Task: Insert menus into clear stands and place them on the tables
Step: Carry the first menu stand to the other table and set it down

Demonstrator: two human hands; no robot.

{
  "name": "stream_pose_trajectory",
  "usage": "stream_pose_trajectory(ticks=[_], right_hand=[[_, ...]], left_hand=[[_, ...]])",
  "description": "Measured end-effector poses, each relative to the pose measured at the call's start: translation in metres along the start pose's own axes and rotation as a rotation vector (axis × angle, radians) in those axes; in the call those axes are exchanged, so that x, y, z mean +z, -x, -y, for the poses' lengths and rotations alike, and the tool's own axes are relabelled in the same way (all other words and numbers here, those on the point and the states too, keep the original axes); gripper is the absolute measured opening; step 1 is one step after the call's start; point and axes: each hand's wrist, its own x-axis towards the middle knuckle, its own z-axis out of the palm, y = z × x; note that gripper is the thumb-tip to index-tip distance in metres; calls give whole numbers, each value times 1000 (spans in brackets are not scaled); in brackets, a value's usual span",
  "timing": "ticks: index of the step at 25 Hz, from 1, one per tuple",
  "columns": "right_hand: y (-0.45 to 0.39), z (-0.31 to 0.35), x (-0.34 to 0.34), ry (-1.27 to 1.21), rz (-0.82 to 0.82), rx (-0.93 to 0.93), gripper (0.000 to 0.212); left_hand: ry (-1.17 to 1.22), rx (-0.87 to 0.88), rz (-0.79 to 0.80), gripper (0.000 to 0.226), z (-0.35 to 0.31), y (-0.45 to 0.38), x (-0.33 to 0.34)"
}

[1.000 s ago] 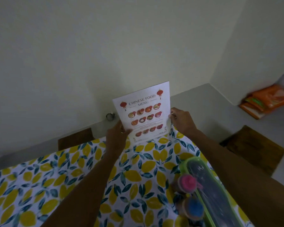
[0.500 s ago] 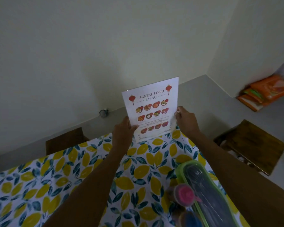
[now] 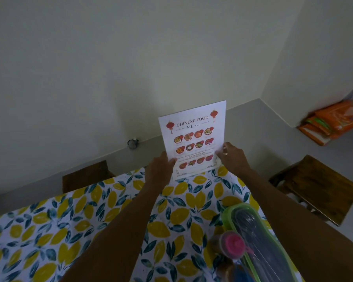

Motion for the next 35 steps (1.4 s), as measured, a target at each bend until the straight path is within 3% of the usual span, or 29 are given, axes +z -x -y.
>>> stream_pose_trajectory(ticks=[5, 10, 19, 24, 31, 35], right_hand=[[14, 2, -14, -51, 35, 28, 55], [33, 8, -28, -28, 34, 57, 54], [101, 38, -47, -44, -6, 7, 51], [156, 70, -40, 58, 3, -146, 53], [260, 132, 10, 472, 128, -316, 60], [322, 175, 52, 576, 163, -410, 60]], left_hand=[[-51, -18, 9, 53, -3, 2, -7], [-83, -27, -20, 58, -10, 12, -19], [95, -3, -19, 74, -19, 60, -35], [43, 22, -16, 62, -13, 117, -60], [-166, 52, -3, 64, 68, 213, -101], [-260, 41, -30, 63, 134, 284, -134]])
